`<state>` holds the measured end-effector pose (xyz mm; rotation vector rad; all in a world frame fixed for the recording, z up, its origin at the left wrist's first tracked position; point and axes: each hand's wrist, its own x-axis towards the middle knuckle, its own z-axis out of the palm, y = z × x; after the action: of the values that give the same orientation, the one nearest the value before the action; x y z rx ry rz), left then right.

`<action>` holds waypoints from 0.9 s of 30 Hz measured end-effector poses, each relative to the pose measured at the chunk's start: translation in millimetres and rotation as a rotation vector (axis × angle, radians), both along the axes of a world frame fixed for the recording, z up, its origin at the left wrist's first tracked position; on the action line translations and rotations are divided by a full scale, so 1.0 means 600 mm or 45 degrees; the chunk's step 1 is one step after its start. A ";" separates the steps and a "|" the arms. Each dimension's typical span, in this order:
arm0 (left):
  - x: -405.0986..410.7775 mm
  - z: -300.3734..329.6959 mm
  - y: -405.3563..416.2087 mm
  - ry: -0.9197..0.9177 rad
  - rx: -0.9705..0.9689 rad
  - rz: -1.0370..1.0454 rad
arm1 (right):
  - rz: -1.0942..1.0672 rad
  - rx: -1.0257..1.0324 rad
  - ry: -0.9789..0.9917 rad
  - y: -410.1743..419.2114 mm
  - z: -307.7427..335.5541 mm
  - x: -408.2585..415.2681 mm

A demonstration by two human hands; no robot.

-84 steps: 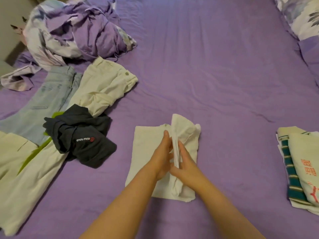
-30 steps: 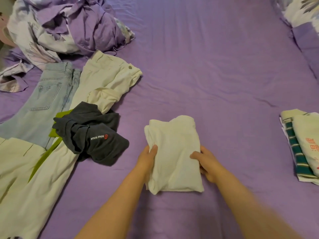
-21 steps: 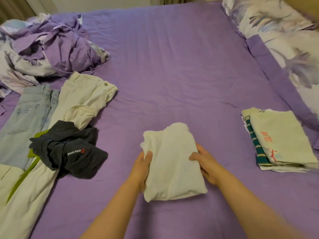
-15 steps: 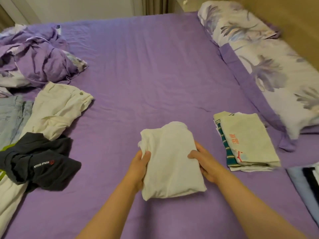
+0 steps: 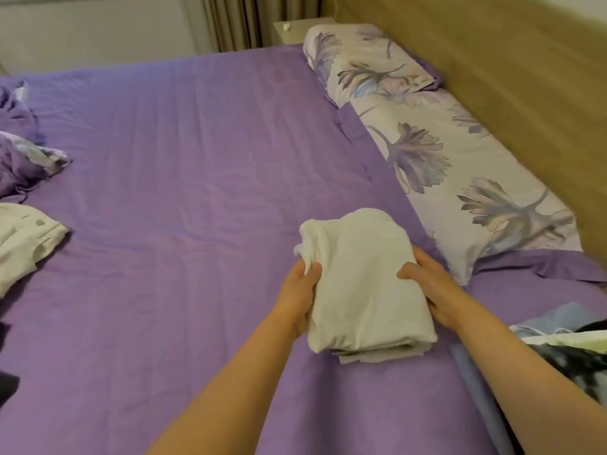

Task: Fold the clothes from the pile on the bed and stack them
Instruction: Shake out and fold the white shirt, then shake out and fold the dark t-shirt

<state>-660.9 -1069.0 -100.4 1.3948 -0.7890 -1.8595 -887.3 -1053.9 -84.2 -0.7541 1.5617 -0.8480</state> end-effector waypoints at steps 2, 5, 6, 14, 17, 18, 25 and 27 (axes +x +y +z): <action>-0.038 -0.021 -0.007 -0.012 0.041 -0.009 | -0.026 0.023 0.122 -0.007 -0.024 -0.033; -0.072 -0.068 0.017 -0.162 0.059 -0.141 | 0.229 0.127 0.637 0.004 -0.076 -0.050; -0.077 -0.084 0.029 -0.235 0.003 -0.190 | 0.374 0.132 0.872 0.014 -0.097 -0.049; -0.065 -0.125 0.050 -0.467 0.226 -0.289 | 0.747 0.303 1.324 0.063 -0.171 -0.020; -0.069 -0.123 0.065 -0.570 0.274 -0.292 | 0.723 0.410 1.285 0.047 -0.161 -0.010; -0.067 -0.119 0.073 -0.600 0.268 -0.307 | 0.720 0.406 1.326 0.044 -0.155 -0.003; -0.006 -0.059 0.185 -0.621 0.265 -0.378 | 0.848 0.187 1.588 0.096 -0.104 0.097; 0.021 -0.041 0.209 -0.660 0.235 -0.364 | 0.926 0.070 1.579 0.116 -0.085 0.139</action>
<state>-648.1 -943.6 -124.9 2.0154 -1.1406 -1.8317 -803.6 -984.1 -135.5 -1.8491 2.0519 0.3313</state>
